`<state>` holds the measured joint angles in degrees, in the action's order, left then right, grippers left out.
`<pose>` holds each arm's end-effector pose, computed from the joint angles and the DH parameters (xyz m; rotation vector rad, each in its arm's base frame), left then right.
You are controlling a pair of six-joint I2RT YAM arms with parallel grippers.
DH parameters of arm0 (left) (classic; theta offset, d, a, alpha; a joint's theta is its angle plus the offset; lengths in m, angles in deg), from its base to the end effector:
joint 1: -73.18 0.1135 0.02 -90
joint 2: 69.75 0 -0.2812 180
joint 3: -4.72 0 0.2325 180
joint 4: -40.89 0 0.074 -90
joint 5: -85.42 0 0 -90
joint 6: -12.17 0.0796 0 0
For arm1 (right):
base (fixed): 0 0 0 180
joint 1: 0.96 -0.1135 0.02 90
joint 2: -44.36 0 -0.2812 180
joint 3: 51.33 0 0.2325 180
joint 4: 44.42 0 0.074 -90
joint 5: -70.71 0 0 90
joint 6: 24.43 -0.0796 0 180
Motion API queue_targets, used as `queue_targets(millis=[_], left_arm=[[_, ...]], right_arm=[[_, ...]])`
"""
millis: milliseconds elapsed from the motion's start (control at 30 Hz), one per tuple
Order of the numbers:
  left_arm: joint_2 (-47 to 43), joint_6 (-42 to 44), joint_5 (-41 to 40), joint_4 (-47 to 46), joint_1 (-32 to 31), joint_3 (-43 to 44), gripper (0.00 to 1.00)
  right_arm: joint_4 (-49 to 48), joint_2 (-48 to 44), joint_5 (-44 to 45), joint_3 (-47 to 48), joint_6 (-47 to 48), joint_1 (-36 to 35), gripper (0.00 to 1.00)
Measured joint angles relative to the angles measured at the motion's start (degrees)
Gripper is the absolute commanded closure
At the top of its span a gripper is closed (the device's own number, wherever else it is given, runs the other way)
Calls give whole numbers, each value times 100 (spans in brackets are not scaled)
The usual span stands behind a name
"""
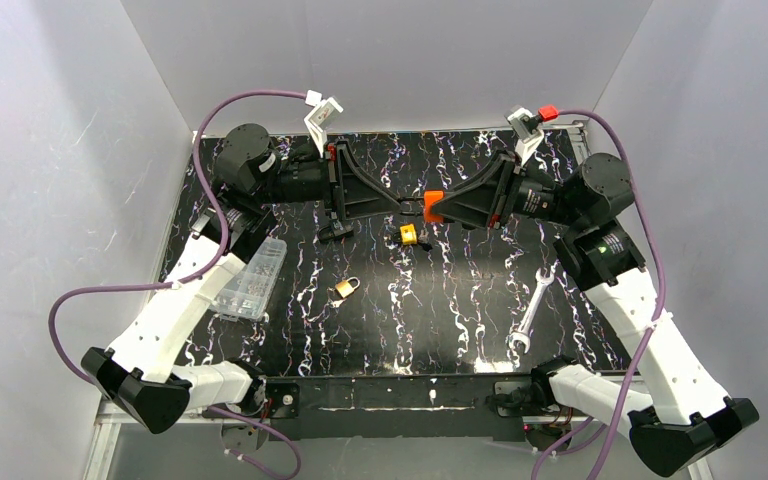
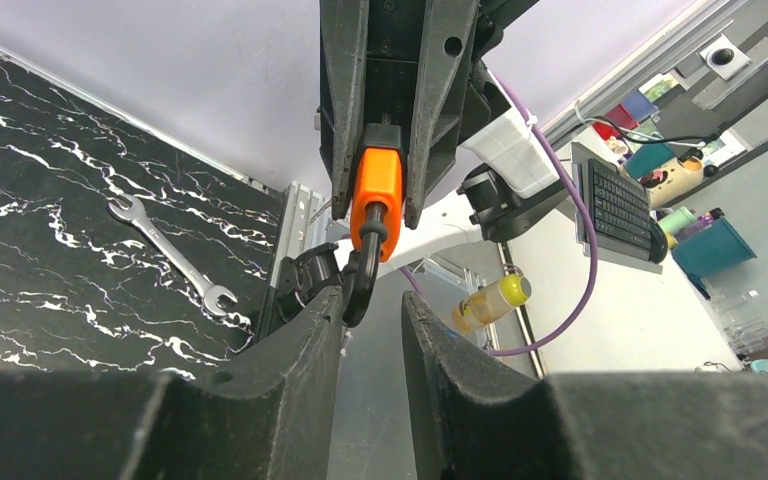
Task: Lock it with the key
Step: Lock the lock.
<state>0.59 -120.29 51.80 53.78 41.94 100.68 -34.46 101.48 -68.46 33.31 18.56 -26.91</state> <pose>0.1795 -0.1864 0.5049 0.8027 1.4948 -1.6617 0.1478 0.1389 0.4951 -0.5748 1.4620 1.5716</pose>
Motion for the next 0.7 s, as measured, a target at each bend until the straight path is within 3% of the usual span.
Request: queue_targets(millis=[267,433,533,700], left_arm=[[7,15,7,39,0,-81,76],[20,46,-2,39,-24,-81,86],[90,44,-4,44,-76,-81,100],[151,50,-17,55,-87,-79,100]], right_arm=[[-13,48,81,0,-74,0,99],[-79,122,76,0,-107,0,99],[-79,125,76,0,-107,-9,99],[-70,140,76,0,-101,-11,99]])
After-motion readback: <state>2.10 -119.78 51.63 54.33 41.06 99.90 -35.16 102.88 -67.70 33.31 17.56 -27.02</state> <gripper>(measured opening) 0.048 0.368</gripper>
